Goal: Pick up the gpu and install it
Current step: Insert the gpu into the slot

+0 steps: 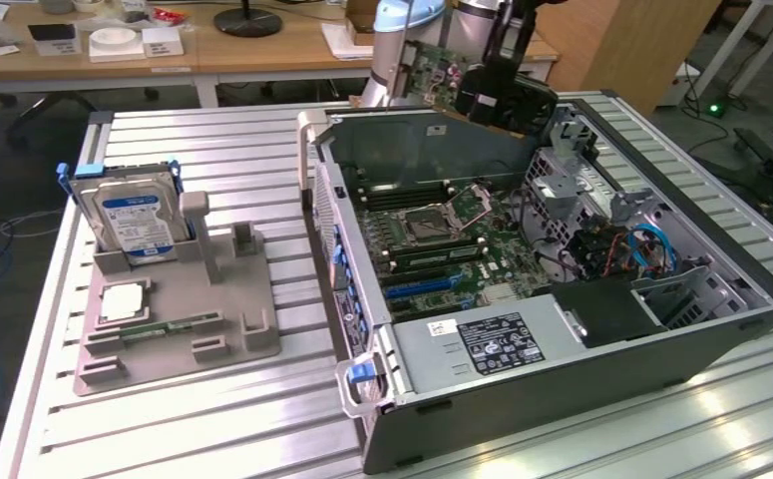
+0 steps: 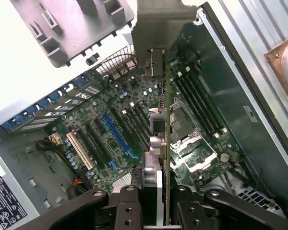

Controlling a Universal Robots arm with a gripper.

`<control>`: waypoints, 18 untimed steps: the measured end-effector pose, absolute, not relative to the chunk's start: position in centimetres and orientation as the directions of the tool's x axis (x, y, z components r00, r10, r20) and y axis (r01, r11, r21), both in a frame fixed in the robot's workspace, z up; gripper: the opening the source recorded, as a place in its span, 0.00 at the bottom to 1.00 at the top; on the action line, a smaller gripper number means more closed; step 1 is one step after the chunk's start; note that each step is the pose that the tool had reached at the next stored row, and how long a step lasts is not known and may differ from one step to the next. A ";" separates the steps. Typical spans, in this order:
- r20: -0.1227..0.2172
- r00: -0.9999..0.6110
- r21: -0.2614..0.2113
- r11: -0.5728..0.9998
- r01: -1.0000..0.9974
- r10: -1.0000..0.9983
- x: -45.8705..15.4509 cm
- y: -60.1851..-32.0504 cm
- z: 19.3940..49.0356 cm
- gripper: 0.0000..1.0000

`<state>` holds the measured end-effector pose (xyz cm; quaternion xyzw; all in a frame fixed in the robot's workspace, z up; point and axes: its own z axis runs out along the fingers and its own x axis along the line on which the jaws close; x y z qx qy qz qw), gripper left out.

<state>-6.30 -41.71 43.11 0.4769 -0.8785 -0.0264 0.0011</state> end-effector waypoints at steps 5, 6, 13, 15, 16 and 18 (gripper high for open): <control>-0.031 -0.514 0.035 0.513 -0.857 -0.857 -6.3 -41.7 43.1 0.28; -0.035 -0.510 0.028 0.509 -0.860 -0.860 -6.3 -41.7 43.0 0.28; -0.049 -0.467 0.004 0.468 -0.884 -0.883 -6.3 -41.7 42.9 0.28; -0.049 -0.446 0.003 0.446 -0.895 -0.894 -6.3 -41.7 42.9 0.28; -0.049 -0.436 0.003 0.437 -0.900 -0.899 -6.3 -41.7 42.9 0.28; -0.050 -0.418 0.003 0.418 -0.908 -0.907 -6.3 -41.7 42.9 0.28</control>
